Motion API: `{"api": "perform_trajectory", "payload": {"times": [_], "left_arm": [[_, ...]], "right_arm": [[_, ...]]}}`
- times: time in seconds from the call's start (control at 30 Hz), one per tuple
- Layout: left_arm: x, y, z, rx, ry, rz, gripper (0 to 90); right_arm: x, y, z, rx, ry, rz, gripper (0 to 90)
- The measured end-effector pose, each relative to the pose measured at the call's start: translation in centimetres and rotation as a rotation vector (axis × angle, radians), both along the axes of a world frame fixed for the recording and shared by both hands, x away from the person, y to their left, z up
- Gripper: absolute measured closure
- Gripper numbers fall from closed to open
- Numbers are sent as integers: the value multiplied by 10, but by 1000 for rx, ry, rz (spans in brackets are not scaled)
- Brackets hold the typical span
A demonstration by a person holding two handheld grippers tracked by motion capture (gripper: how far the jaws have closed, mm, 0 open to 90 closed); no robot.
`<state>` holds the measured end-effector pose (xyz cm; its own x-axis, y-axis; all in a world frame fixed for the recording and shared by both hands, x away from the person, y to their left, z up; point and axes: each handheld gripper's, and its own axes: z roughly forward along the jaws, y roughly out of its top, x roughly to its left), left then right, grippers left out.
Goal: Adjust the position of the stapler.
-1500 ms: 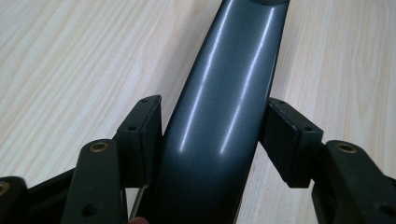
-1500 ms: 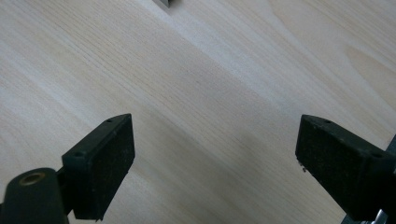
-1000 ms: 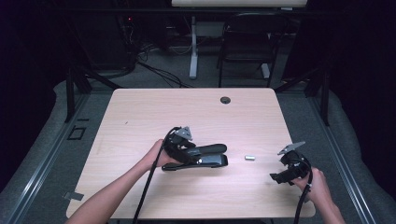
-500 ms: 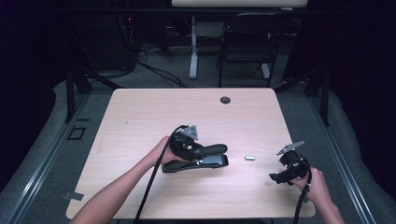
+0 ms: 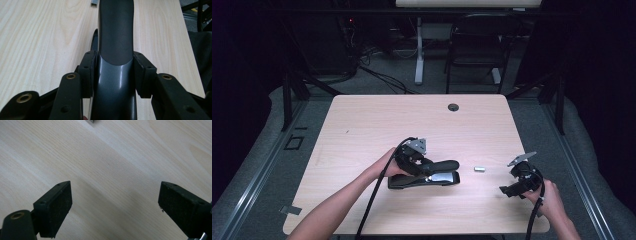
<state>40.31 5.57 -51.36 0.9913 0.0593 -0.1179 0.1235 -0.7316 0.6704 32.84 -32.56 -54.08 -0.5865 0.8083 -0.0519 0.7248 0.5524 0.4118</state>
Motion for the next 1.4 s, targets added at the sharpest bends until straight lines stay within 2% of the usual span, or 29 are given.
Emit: {"api": "perform_trajectory", "payload": {"times": [0.13, 0.2, 0.27, 0.3, 0.37, 0.4, 0.5, 0.53, 0.57, 0.6, 0.63, 0.67, 0.7, 0.77, 0.87, 0.97, 1.0, 1.03, 1.23, 1.4], "left_arm": [[0, 0, -1, -9, 2, -1, 582], [0, 0, -1, -9, 1, 0, 580], [1, 1, -1, -16, 34, 17, 559], [1, 0, 0, -14, 29, 25, 520], [-1, -1, 2, -7, 22, 59, 372], [-2, 0, 4, -24, 18, 78, 323], [-6, 6, 10, -46, -2, 129, 176], [-8, 9, 13, -53, -12, 150, 152], [-10, 12, 15, -60, -22, 166, 155], [-11, 15, 17, -58, -27, 172, 144], [-14, 19, 20, -65, -45, 201, 134], [-16, 21, 21, -77, -46, 219, 121], [-17, 25, 22, -78, -49, 238, 107], [-21, 31, 24, -90, -59, 303, 63], [-26, 36, 25, -85, -74, 360, 15], [-31, 40, 26, -91, -87, 406, 2], [-31, 40, 26, -91, -87, 406, 2], [-35, 43, 27, -106, -96, 441, 2], [-47, 47, 27, -120, -130, 509, 1], [-55, 51, 29, -120, -151, 526, 0]], "right_arm": [[-1, 1, 0, 21, -5, -1, 115], [-1, 2, 0, 11, -5, 3, 115], [-1, 3, 1, 25, -6, 11, 115], [-1, 3, 1, 25, -5, 13, 115], [-1, 3, 2, 16, -18, 9, 114], [-2, 4, 2, 37, -22, 7, 113], [-3, 3, 5, 41, -35, 3, 109], [-4, 4, 4, 63, -46, -11, 106], [-3, 3, 6, 45, -43, -1, 103], [-4, 4, 6, 62, -42, -1, 102], [-4, 5, 6, 64, -49, 2, 100], [-4, 5, 8, 52, -49, 7, 95], [-5, 6, 8, 61, -49, 7, 92], [-5, 8, 9, 53, -49, 10, 85], [-5, 11, 9, 69, -53, 11, 70], [-5, 13, 10, 65, -58, 14, 49], [-5, 14, 10, 58, -60, 13, 42], [-5, 14, 10, 59, -60, 13, 36], [-5, 15, 10, 56, -60, 12, 14], [-5, 15, 9, 57, -63, 17, 6]]}}
